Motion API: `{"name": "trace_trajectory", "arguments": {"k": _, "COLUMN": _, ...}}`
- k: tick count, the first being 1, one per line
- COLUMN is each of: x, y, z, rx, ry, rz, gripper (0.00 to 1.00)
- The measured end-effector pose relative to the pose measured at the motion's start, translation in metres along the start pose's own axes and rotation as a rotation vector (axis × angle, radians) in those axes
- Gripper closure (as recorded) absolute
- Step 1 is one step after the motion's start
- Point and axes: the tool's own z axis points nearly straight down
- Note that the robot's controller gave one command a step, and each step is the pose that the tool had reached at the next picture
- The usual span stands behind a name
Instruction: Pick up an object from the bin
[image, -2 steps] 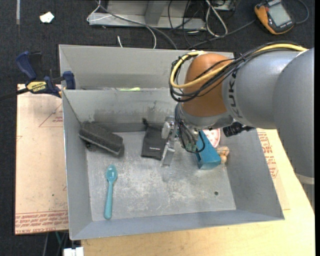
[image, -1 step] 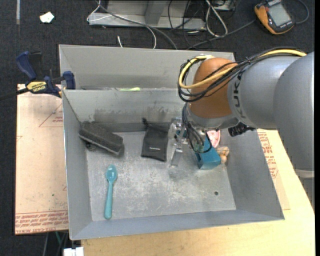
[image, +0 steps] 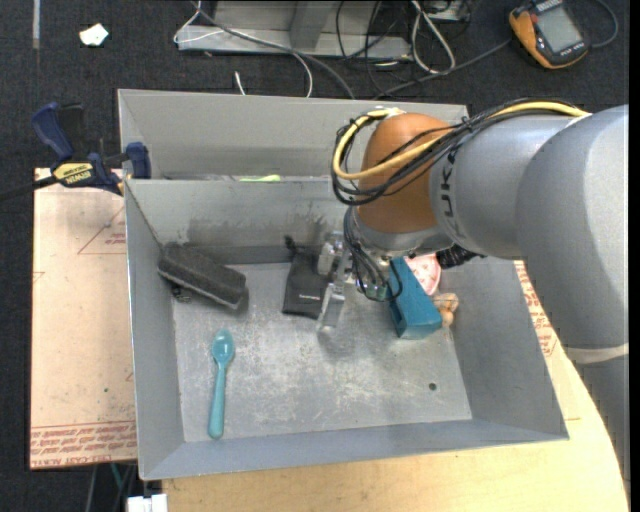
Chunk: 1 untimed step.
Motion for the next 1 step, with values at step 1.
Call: {"name": "trace_trajectory", "arguments": {"k": 1, "x": 0.0149, "y": 0.0061, "z": -0.0533, "rx": 0.004, "ry": 0.007, "rz": 0.076, "gripper": 0.00}}
